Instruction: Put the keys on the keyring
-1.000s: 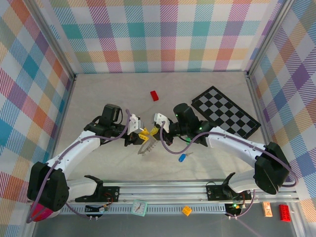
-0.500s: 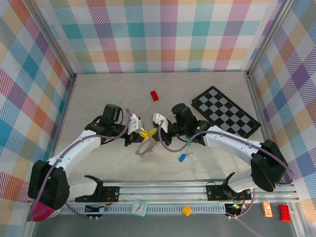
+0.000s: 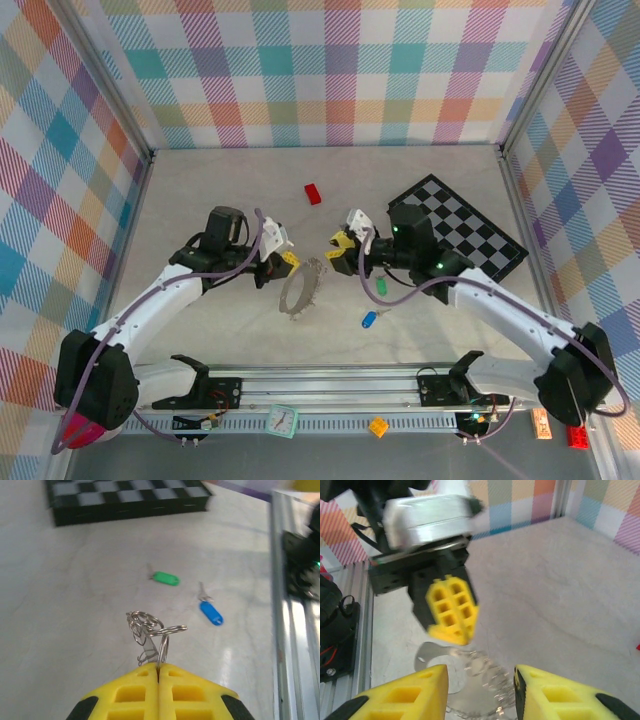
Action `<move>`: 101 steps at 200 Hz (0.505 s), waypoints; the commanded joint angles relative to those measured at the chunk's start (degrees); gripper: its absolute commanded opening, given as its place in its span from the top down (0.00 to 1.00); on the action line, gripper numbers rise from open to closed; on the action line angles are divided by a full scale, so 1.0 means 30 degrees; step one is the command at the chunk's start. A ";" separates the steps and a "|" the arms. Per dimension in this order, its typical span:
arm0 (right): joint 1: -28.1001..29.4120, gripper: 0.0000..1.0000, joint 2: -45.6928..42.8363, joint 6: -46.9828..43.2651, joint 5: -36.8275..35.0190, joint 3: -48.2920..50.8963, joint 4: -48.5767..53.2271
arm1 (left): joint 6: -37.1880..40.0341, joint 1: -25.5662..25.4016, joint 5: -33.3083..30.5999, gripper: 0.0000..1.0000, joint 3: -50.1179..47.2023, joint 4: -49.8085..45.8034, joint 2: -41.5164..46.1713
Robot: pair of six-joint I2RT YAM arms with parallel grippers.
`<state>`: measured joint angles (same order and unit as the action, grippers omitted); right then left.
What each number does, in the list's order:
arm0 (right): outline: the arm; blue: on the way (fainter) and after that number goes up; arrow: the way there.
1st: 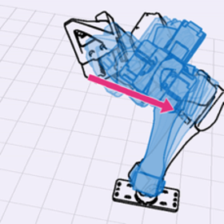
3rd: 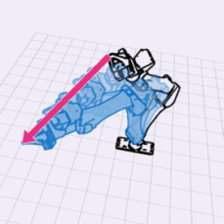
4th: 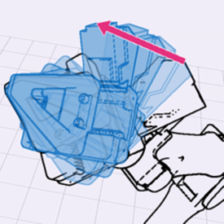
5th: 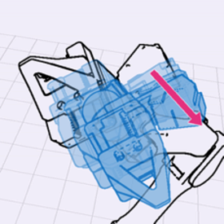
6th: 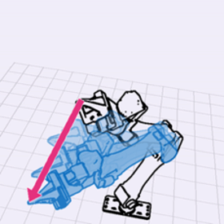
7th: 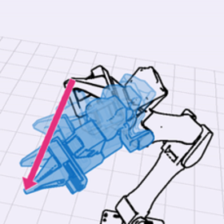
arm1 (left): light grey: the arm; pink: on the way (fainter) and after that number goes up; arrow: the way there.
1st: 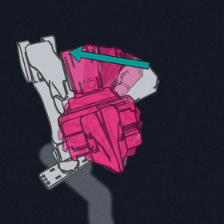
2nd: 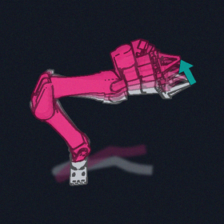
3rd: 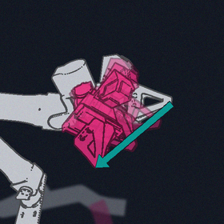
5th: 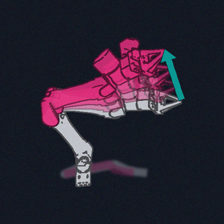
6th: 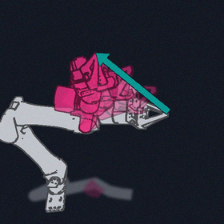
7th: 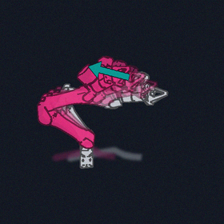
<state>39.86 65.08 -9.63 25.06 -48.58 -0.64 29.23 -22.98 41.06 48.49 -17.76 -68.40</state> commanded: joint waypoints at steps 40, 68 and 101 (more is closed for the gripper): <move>0.2268 0.65 -0.0454 0.0625 0.1482 0.2356 -0.2853 | -1.1596 -0.0743 -0.8054 1.00 0.3496 -0.4964 -0.0202; 0.4904 0.67 0.1361 -0.0003 0.0145 0.2599 -0.5405 | -1.5705 -0.0923 -0.9776 1.00 0.5000 -0.8091 -0.0639; 0.5811 0.70 0.4363 0.1184 -0.1351 0.2542 -0.9806 | -1.9752 -0.0952 -0.9529 1.00 0.7031 -1.1716 -0.1820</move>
<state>56.31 73.36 -7.90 25.04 -41.23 -16.10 -16.16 -25.41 14.17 64.62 -41.36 -71.83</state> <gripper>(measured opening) 0.305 0.043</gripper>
